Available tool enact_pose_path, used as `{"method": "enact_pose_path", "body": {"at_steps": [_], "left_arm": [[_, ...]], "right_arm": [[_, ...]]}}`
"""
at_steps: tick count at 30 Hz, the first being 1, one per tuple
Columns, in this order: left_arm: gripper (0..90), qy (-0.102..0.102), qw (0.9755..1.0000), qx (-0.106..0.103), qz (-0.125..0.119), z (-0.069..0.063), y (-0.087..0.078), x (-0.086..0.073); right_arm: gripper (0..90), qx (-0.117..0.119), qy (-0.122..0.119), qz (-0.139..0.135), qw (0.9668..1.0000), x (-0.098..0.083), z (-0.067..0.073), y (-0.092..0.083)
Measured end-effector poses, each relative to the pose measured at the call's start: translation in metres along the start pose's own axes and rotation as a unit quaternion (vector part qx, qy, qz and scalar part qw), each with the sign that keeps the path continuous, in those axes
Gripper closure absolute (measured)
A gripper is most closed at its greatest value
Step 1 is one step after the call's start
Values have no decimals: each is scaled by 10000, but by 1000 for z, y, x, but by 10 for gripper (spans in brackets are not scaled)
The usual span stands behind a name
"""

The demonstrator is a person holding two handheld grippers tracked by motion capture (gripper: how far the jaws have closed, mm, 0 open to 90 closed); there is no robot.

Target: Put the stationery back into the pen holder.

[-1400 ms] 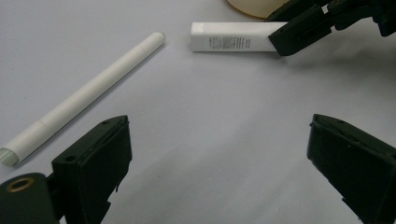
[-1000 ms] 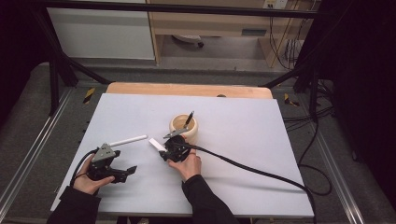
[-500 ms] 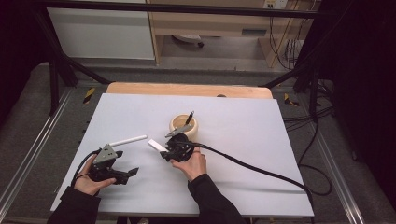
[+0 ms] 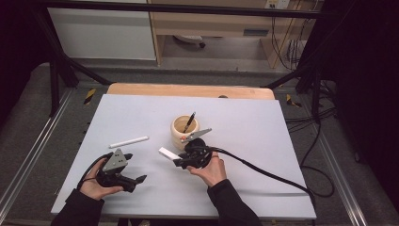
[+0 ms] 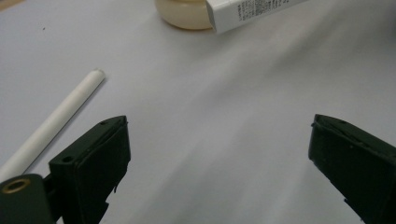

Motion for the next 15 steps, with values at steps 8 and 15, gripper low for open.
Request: {"method": "enact_pose_path", "body": {"at_steps": [8,15], "left_arm": [[56,552,9984,-117,-44,-15,3,14],[56,1204,9927,-15,32,-25,9,25]], "right_arm": [[674,175,-17,87,9998,-15,1,-18],[674,243,5,152,9996,-26,0,-29]]}}
Point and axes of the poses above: each handheld gripper's, and its own axes: y roughly forward along the jaws, x roughly out of its top, z roughly to its left, the point moved 9 cm from there along y, roughly forward along the jaws, and after that the axes turned 2 degrees about -z, right-handed, at the moved point
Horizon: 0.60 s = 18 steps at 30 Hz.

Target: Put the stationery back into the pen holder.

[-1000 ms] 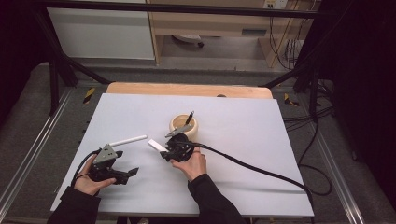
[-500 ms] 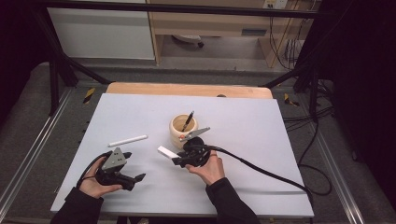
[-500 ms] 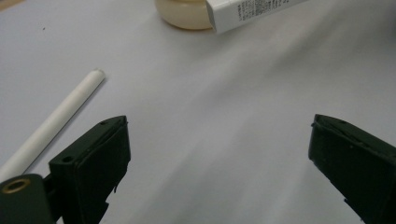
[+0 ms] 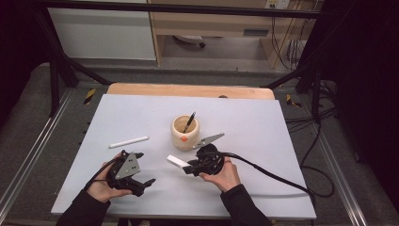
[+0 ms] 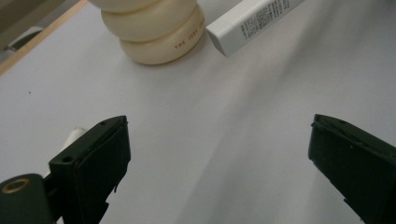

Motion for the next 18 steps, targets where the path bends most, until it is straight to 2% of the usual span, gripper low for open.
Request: {"method": "enact_pose_path", "body": {"at_steps": [4,10,18], "left_arm": [[57,425,9991,58,42,-4,4,8],[60,871,9961,116,31,-9,12,21],[85,1542,9879,168,12,-17,26,37]], "right_arm": [[674,53,52,-46,10000,-2,-2,-6],[674,90,159,-35,9998,-7,-4,-9],[674,210,276,-67,9994,-7,-4,-12]]}}
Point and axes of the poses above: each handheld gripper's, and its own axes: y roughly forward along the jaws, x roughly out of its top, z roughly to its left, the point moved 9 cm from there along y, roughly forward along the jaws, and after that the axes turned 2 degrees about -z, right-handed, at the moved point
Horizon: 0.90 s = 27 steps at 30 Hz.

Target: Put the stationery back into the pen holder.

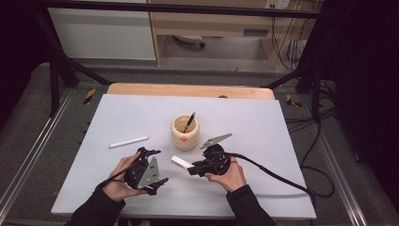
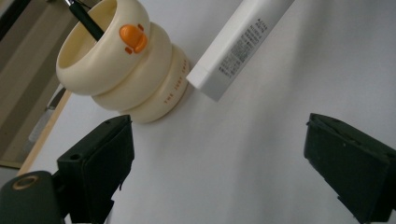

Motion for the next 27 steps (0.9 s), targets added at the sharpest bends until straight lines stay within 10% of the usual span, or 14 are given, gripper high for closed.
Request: {"method": "enact_pose_path", "body": {"at_steps": [10,22,27], "left_arm": [[149,646,9977,199,-104,-2,13,14],[336,1723,9839,404,-228,-1,25,24],[407,2225,9733,509,-258,0,29,27]], "right_arm": [[674,102,68,-80,9999,3,1,0],[674,137,216,-150,9996,6,0,3],[674,134,265,-163,9994,6,0,4]]}}
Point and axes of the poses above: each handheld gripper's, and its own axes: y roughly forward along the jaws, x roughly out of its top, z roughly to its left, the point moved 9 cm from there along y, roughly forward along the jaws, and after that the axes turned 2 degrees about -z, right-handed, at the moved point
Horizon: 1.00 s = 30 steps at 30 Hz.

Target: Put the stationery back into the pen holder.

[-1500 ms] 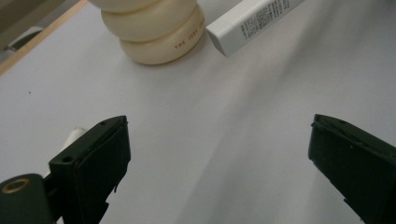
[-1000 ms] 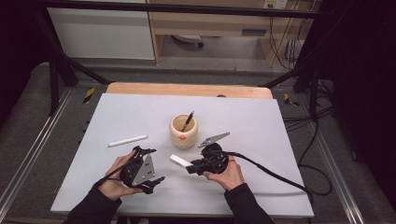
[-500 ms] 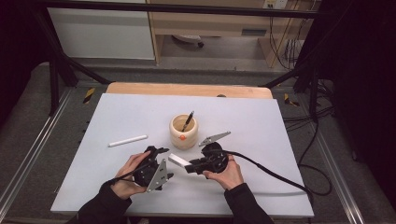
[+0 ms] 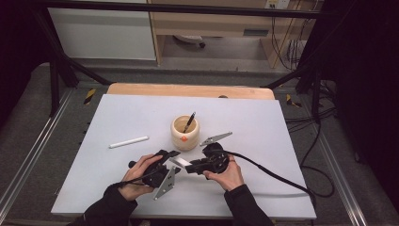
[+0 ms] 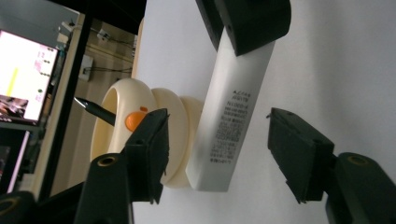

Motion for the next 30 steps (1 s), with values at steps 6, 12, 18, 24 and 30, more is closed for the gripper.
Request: {"method": "enact_pose_path", "body": {"at_steps": [6,12,18,24,30], "left_arm": [[470,331,9993,147,-74,1,4,4],[535,459,9987,153,-126,0,6,7],[607,605,9978,162,-205,-3,7,12],[658,769,9967,193,-171,-3,6,14],[673,850,9959,268,-149,-2,6,15]], "right_arm": [[674,-20,50,-57,10000,2,-1,-1],[674,-66,66,-78,9999,3,-2,-1],[674,-66,88,-138,9998,4,-2,-1],[674,-69,140,-157,9998,5,-2,-2],[674,-51,147,-176,9997,6,-2,-3]]}}
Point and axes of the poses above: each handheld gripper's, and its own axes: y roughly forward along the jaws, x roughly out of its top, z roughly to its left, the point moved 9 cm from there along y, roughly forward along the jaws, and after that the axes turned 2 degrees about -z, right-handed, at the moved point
